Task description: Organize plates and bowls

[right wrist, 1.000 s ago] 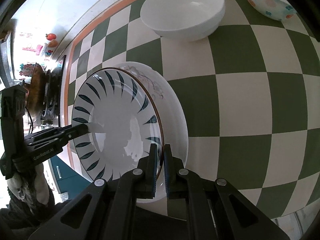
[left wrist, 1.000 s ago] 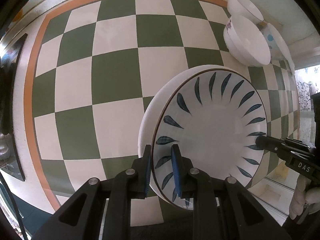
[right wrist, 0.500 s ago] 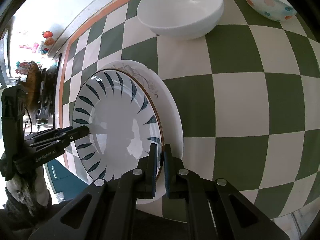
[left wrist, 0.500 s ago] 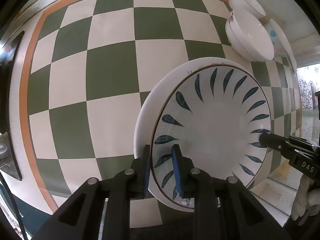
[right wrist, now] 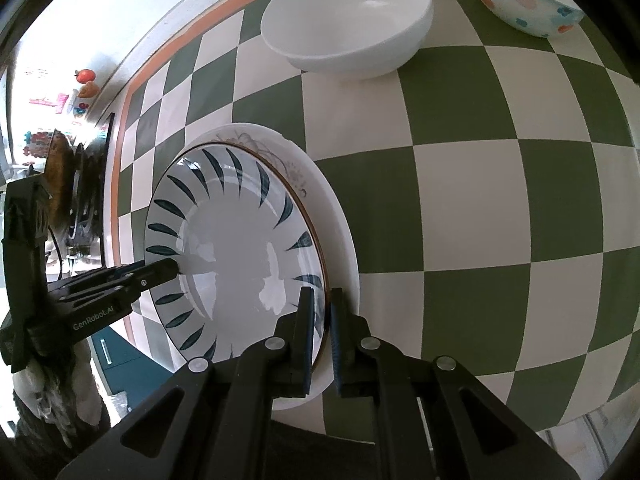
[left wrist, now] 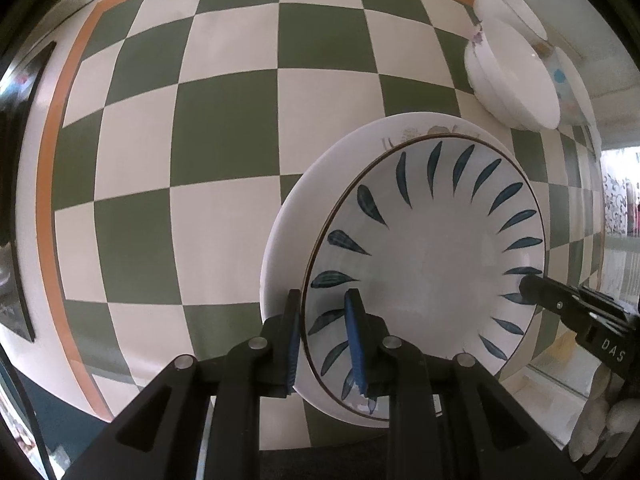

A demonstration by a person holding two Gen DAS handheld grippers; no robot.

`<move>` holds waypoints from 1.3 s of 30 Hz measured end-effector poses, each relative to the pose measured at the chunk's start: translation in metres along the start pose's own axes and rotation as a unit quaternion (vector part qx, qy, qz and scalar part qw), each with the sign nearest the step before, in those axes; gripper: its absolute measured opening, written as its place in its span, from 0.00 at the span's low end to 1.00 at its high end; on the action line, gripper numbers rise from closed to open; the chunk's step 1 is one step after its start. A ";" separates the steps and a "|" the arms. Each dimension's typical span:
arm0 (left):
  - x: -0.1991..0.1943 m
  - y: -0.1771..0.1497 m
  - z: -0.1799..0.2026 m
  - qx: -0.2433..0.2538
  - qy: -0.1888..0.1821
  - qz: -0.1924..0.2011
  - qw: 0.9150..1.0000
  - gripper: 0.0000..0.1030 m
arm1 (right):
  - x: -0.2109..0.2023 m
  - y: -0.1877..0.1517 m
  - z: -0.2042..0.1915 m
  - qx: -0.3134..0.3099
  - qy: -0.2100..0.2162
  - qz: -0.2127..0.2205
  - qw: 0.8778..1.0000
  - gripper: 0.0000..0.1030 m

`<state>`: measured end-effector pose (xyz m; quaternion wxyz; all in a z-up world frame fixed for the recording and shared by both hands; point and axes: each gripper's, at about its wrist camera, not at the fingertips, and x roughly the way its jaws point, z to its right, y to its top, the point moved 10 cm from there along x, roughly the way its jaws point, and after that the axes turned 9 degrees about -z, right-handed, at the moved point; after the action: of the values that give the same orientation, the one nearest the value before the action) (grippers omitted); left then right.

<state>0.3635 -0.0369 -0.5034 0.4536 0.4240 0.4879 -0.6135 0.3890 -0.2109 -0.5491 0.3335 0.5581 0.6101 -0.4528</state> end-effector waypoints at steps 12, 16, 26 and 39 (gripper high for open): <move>-0.010 -0.006 -0.001 -0.043 0.023 0.014 0.999 0.19 | -0.016 0.004 -0.010 -0.046 -0.034 -0.007 0.998 0.21; -0.022 -0.018 0.004 -0.048 0.033 0.035 0.998 0.19 | -0.027 -0.003 -0.018 -0.060 -0.048 0.006 0.997 0.22; -0.095 -0.063 0.024 -0.014 0.063 0.139 0.988 0.32 | -0.087 -0.049 -0.049 -0.070 -0.074 0.093 0.990 0.53; -0.170 -0.115 0.018 0.012 0.049 0.229 0.972 0.90 | -0.152 -0.124 -0.097 -0.072 -0.104 0.190 0.974 0.87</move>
<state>0.2895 -0.0171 -0.3118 0.5525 0.5596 0.3923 -0.4771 0.3001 -0.1750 -0.3520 0.5146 0.5883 0.4855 -0.3915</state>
